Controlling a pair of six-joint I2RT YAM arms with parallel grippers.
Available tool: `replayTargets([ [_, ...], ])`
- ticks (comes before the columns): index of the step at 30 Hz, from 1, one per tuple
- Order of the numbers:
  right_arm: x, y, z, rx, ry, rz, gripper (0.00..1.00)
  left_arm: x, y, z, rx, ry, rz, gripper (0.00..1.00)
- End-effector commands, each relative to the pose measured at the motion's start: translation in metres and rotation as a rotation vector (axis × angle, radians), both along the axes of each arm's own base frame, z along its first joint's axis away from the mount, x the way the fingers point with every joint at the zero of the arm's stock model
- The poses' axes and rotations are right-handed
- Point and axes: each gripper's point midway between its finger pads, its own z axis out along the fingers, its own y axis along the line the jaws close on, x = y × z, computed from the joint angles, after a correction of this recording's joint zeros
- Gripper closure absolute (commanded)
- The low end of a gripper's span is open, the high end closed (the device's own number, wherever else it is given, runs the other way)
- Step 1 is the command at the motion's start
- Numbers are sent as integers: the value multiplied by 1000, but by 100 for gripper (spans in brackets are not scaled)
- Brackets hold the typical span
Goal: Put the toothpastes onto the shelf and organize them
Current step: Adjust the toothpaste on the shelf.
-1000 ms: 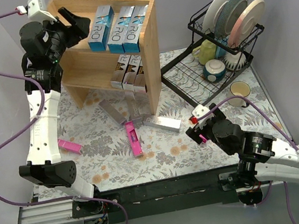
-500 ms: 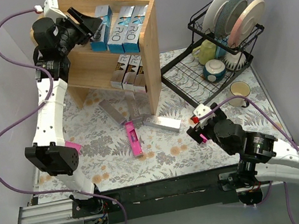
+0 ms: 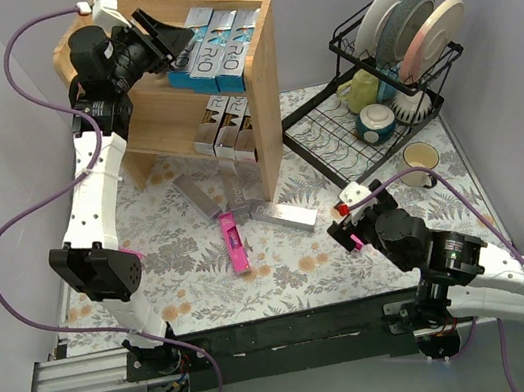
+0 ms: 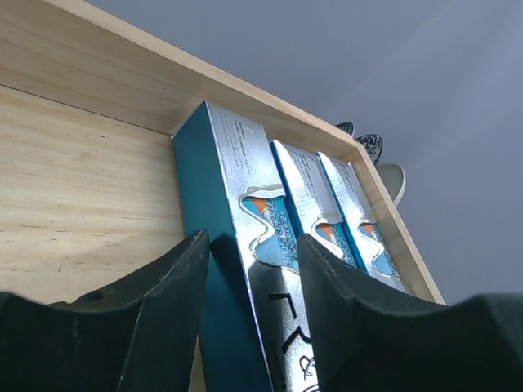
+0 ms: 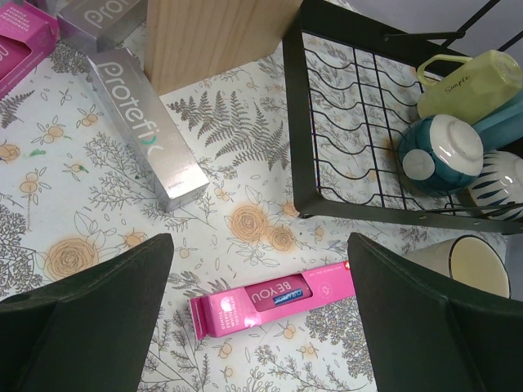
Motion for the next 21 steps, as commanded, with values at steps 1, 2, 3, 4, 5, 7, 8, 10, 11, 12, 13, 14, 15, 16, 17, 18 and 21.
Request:
replayTargets([
  [1, 3, 1, 5, 37, -17, -18, 4, -19, -22, 0, 41, -8, -118, 51],
  [2, 3, 1, 5, 36, -17, -18, 4, -20, -21, -1, 57, -18, -116, 49],
  [3, 3, 1, 4, 34, -17, -18, 4, -22, -19, 1, 61, -25, -116, 48],
  [4, 2, 2, 5, 36, -16, -14, 4, -24, -20, 1, 64, -26, -129, 46],
  [5, 3, 2, 4, 35, -15, -14, 4, -25, -20, 1, 65, -23, -133, 46],
  [7, 2, 2, 4, 36, -14, -9, 4, -24, -16, 2, 63, -20, -128, 43],
  [8, 2, 2, 4, 36, -14, -9, 4, -24, -13, 3, 62, -17, -115, 41],
  [10, 2, 3, 4, 35, -12, -10, 4, -23, -6, 7, 61, -25, -78, 35],
  [11, 2, 3, 4, 36, -13, -8, 4, -20, 0, 11, 60, -39, -40, 29],
  [12, 2, 3, 4, 34, -13, -8, 4, -20, 5, 14, 61, -48, -23, 27],
  [13, 2, 4, 4, 36, -11, -5, 4, -20, 8, 17, 58, -58, -12, 23],
  [14, 2, 4, 3, 33, -11, -5, 4, -22, 11, 25, 53, -78, -2, 17],
  [15, 2, 4, 3, 35, -12, -5, 4, -21, 15, 28, 51, -88, 9, 14],
  [16, 2, 4, 2, 31, -10, -5, 4, -23, 17, 33, 49, -102, 14, 11],
  [17, 2, 4, 3, 32, -10, -3, 4, -25, 19, 39, 46, -122, 21, 8],
  [18, 2, 4, 3, 34, -9, -4, 4, -26, 22, 43, 46, -132, 31, 2],
  [21, 2, 4, 2, 31, -8, -5, 4, -39, 27, 54, 67, -186, 42, 2],
])
